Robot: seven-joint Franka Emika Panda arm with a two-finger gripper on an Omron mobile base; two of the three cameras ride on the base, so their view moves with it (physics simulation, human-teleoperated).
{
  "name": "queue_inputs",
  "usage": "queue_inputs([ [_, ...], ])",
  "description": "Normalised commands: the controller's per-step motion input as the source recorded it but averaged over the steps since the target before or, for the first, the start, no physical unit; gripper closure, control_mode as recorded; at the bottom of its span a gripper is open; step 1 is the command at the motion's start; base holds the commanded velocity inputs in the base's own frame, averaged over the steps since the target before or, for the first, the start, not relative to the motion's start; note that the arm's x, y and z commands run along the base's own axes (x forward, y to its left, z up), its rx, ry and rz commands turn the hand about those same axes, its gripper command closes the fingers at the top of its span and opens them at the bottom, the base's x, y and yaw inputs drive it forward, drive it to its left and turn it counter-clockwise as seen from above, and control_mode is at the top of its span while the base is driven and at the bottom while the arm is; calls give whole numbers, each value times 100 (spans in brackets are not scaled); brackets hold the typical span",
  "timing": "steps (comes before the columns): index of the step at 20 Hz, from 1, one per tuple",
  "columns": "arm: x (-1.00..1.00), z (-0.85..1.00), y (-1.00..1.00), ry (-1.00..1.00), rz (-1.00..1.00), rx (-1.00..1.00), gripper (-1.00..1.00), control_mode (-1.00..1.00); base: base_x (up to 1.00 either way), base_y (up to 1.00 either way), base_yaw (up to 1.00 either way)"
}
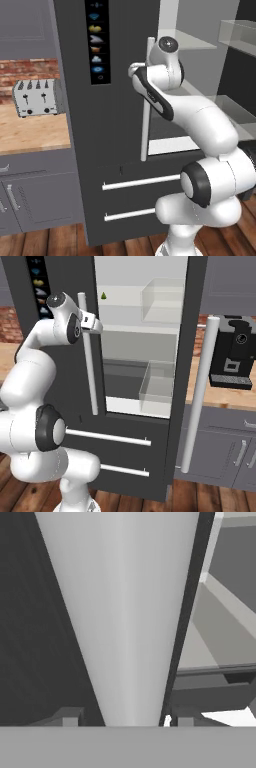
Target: There is a bowl on the dining counter. Grab a lemon wedge from the fridge and place it in the bowl. Then get the liquor bottle and glass cup from the cabinet and place them next to the bowl.
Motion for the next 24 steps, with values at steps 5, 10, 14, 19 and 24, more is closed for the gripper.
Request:
queue_inputs([
  [5, -1, -14, 0, -2, 1, 0, 100, -100, 0, 0, 0],
  [10, -46, -8, 20, -20, 11, 0, 100, -100, 0, 0, 0],
  [14, -89, -8, 50, -19, 14, 0, 100, -100, 0, 0, 0],
  [19, -100, -2, 75, -17, 13, 0, 100, -100, 0, 0, 0],
  [24, -100, -3, 94, -12, 12, -2, 100, -100, 0, 0, 0],
])
